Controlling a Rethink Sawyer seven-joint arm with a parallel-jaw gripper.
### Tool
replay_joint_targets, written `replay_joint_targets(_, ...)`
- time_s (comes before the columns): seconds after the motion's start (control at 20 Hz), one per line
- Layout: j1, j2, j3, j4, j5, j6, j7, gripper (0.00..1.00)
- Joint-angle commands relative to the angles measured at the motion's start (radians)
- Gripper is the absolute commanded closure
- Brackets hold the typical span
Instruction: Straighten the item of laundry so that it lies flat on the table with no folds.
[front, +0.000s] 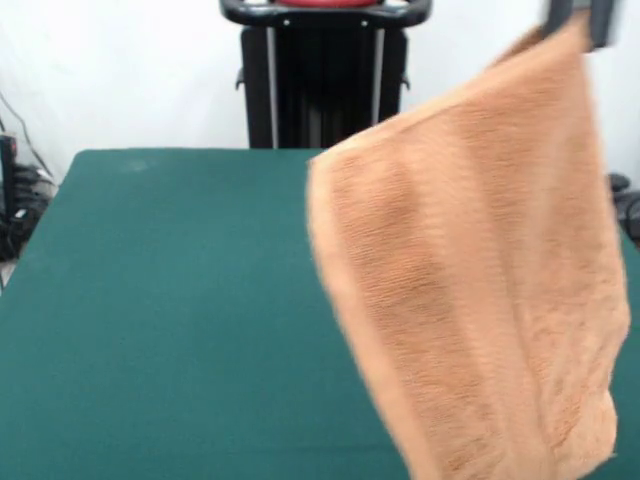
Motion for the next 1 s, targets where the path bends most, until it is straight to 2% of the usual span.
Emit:
replay_joint_targets(0.05,-0.110,0.011,0.081,0.260,0.023,-0.140,-0.194,1.00)
replay_joint_targets(0.45,-0.262,0.043,0.166,0.347,-0.016,-0.258,-0.298,1.00)
replay_joint_targets(0.75,-0.276,0.039,0.172,0.389,-0.065,-0.306,-0.242,1.00)
replay_joint_targets(1.0,-0.230,0.022,0.110,0.404,-0.120,-0.304,-0.145,1.00)
